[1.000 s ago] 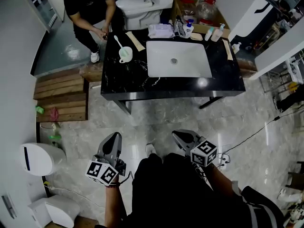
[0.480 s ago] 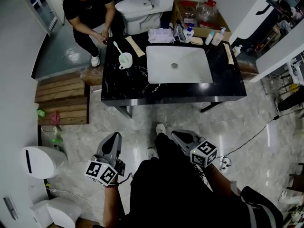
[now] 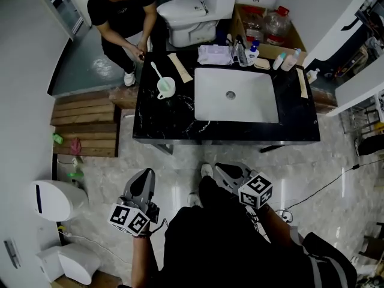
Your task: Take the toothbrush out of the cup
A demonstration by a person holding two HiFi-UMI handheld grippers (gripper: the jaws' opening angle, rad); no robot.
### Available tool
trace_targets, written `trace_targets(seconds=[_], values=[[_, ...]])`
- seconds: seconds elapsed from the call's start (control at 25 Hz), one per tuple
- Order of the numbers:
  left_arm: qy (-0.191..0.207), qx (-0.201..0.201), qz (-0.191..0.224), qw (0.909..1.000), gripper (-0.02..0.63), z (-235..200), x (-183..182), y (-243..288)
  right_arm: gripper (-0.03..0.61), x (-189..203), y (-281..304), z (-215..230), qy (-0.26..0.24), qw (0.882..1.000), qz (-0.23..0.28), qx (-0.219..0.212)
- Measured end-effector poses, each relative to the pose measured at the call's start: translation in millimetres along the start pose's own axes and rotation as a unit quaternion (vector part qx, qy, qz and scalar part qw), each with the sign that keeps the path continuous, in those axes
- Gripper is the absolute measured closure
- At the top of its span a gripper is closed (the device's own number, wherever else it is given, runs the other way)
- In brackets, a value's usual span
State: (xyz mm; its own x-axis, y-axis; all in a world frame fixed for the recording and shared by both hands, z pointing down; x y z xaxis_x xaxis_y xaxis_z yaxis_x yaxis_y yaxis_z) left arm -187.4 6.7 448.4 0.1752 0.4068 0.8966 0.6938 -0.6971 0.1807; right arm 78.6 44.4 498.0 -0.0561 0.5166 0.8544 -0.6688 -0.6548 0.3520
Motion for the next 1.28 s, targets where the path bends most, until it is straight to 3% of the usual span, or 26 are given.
trace_targets(seconds=[0.48, 0.96, 1.28], values=[[-0.005, -0.017, 0.003, 0.9998, 0.604, -13.4, -21.1, 61.0, 0.565, -46.7, 32.8, 58.5, 0.019, 0.999, 0.013, -0.033], [-0.010, -0.039, 0.016, 0.9991, 0.604, -9.7, -37.9, 104.2, 0.565, -80.6, 58.9, 111.8, -0.022, 0.998, -0.007, -0.050], [-0.012, -0.055, 0.018, 0.9982, 0.604, -29.0, -43.4, 97.1, 0.563, -118.7, 105.6, 112.2, -0.056, 0.995, 0.001, -0.077]])
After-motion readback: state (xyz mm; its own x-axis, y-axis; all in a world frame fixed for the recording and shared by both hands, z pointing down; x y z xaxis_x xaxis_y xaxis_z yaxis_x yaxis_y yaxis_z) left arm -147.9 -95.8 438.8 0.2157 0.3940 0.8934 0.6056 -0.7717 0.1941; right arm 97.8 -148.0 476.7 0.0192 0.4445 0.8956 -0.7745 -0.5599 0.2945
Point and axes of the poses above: the fingertips, and each gripper's own axes: y forward along the fingers, z to its right, x out of its underside, the point moved 5 cm from there along -y, backward along the fingers
